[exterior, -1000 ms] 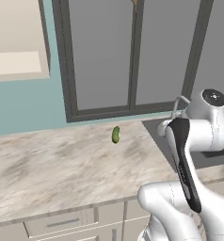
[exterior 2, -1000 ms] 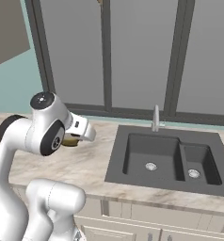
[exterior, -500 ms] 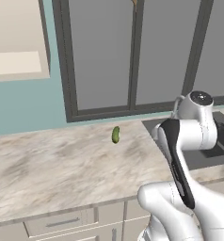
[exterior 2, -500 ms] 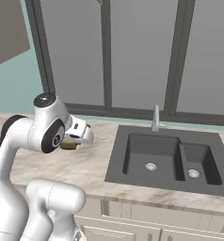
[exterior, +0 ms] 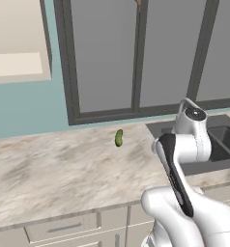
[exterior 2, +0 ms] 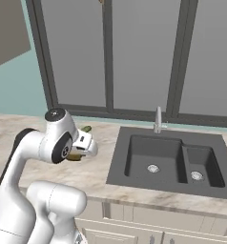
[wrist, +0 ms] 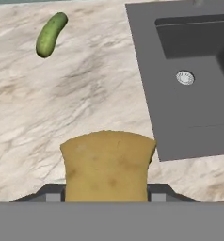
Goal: Open the cabinet. Pick the sponge and place it next to the sink. Then close the cabinet.
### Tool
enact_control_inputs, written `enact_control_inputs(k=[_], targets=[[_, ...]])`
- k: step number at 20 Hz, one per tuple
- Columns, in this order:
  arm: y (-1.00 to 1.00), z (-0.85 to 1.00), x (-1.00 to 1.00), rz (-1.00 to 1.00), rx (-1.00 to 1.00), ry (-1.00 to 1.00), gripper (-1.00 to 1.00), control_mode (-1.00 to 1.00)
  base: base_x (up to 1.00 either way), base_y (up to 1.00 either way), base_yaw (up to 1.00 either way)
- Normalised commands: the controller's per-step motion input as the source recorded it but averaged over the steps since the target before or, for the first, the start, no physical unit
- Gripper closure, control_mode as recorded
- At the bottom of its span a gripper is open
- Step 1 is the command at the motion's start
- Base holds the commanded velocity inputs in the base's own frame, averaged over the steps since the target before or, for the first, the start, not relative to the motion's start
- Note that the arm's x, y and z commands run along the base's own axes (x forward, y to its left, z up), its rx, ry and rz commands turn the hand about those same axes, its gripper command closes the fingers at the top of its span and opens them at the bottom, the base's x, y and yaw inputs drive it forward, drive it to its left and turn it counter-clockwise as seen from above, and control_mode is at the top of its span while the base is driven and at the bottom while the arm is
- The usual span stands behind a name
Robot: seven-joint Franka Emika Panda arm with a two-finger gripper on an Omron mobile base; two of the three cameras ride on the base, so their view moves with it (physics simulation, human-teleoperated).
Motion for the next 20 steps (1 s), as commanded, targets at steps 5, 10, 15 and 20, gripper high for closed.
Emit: enact_control_inputs(k=[5,10,15,20], targets=[[0.00,-0.50,0.16,0.00,0.00,0.00,1.00,-1.00,0.00,0.00,0.00],[0.00,-0.26,0.48,0.00,0.00,0.00,1.00,-1.00,0.00,0.00,0.00],[-0.01,-0.05,0.63,0.00,0.00,0.01,1.00,-1.00,0.00,0.00,0.00],[-0.18,-0.04,0.36,0.02,0.00,0.04,1.00,-1.00,0.00,0.00,0.00]])
